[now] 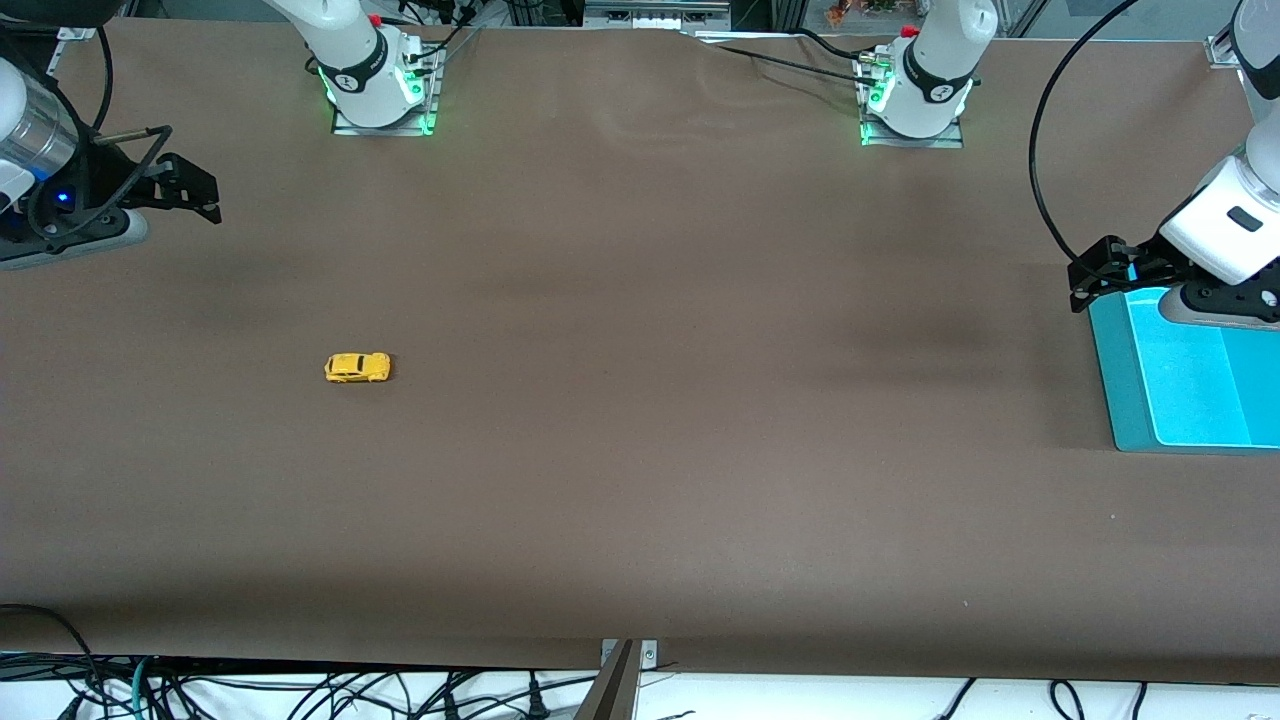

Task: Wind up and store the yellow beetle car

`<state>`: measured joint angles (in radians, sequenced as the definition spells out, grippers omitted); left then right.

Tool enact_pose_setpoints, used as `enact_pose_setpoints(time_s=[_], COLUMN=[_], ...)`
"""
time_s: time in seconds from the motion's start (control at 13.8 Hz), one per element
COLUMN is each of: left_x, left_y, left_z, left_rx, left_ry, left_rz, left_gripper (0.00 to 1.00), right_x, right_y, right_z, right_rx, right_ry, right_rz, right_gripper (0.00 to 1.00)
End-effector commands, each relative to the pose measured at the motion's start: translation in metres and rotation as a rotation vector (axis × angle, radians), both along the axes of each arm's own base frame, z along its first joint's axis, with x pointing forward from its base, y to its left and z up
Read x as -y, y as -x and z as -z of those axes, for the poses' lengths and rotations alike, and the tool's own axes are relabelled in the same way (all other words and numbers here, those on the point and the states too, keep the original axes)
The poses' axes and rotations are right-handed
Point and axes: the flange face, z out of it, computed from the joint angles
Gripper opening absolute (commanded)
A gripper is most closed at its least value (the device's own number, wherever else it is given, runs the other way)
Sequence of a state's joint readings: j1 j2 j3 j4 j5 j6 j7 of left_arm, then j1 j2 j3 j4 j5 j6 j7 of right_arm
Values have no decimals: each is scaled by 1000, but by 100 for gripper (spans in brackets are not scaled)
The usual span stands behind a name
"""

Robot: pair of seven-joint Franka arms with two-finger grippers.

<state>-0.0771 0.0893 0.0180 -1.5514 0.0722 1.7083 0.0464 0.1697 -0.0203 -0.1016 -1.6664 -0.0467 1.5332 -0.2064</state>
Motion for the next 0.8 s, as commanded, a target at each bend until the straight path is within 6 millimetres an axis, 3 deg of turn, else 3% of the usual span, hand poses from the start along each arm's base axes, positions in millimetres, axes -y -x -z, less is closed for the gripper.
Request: enact_pose_setpoints(time_s=[0.0, 0.29, 0.73], left_x=[3, 8, 12], left_y=[2, 2, 2], left_z=[-4, -4, -4], left_rx=[-1, -1, -1], left_ry=[20, 21, 21], left_rz=[-3, 6, 11], left_gripper=[100, 100, 100], right_x=[0, -3, -7], right_y=[0, -3, 1], right_z=[-4, 25, 135], right_rx=[-7, -16, 15], right_ry=[-18, -55, -65], right_rz=[20, 20, -102], right_gripper=[100, 100, 100])
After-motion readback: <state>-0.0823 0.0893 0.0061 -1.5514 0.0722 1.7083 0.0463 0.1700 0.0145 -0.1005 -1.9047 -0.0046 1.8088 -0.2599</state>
